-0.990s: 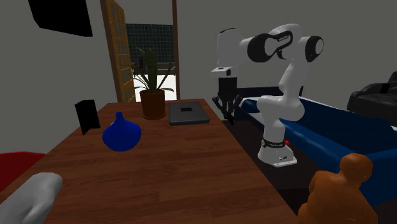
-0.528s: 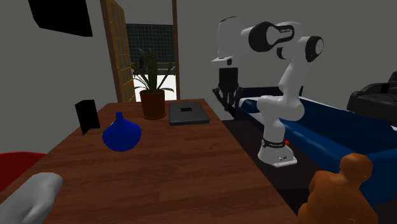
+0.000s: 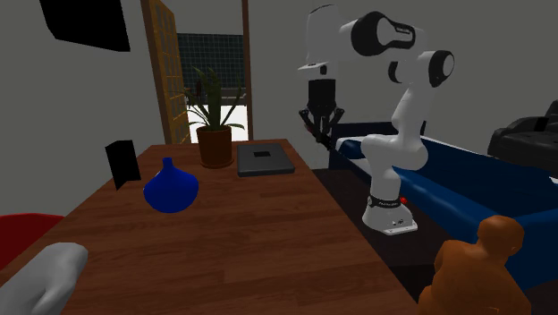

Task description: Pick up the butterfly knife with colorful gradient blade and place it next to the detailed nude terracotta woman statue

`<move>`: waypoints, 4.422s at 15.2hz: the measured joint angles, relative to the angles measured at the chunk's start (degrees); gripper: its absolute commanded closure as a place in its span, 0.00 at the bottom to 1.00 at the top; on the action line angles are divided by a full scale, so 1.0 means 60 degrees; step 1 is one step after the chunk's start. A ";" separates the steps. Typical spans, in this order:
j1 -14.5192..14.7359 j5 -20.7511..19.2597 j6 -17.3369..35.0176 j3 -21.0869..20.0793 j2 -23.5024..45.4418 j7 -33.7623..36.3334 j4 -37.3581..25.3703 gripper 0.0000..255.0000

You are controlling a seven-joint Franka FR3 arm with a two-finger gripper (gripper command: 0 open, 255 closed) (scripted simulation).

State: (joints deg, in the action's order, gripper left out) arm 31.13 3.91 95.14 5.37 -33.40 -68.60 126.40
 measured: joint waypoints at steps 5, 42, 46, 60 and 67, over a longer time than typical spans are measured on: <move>0.0014 0.0007 -0.0624 0.0004 0.0128 0.0048 -0.0752 1.00; 0.1032 0.0941 -0.2675 -0.2660 0.2100 0.3861 -0.5217 1.00; 0.1292 0.0940 -0.2528 -0.3457 0.2834 0.4922 -0.5948 1.00; 0.1592 0.0960 -0.1047 -0.4110 0.3006 0.5651 -0.4743 1.00; 0.1627 0.1071 -0.0172 -0.4105 0.2667 0.5505 -0.3532 1.00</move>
State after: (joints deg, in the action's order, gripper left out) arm 40.89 10.34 94.11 -19.26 -17.40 -35.58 105.21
